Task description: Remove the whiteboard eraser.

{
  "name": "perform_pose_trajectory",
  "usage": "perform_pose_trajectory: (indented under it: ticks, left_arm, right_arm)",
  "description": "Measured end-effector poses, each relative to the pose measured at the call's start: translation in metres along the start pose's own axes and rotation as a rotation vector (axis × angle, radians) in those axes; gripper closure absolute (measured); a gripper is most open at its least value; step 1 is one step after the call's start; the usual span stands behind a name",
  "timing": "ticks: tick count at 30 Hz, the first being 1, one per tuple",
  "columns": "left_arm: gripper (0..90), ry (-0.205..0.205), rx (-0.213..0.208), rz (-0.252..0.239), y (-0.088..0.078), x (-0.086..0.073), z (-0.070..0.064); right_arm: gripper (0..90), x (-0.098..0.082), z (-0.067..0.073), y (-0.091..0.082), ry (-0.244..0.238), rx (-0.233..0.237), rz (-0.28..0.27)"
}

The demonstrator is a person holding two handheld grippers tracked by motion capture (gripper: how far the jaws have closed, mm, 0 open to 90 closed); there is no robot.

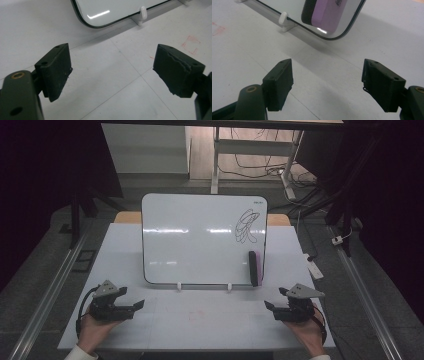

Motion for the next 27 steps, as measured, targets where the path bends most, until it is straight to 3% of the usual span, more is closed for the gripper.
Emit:
perform_pose_trajectory:
  ticks: [16, 27]
  left_arm:
    - [16.1, -0.002, -0.026, 0.009, 0.001, 0.0, -0.004]
    - [16.3, -0.014, -0.036, 0.008, 0.003, 0.001, -0.003]
  right_arm:
    - [26.6, 0.003, 0.0, -0.002, 0.015, -0.021, -0.021]
    - [27.3, 0.029, 0.011, -0.015, -0.013, -0.027, -0.069]
Point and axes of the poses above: each handheld gripper's, and its own axes: y roughly forward along the jaws, x roughly out of its top, z roughly to its left, the point moved 10 cm from there along y, roughly forward along the jaws, and after that the axes turned 8 degrees about z, right-handed, at the moved point
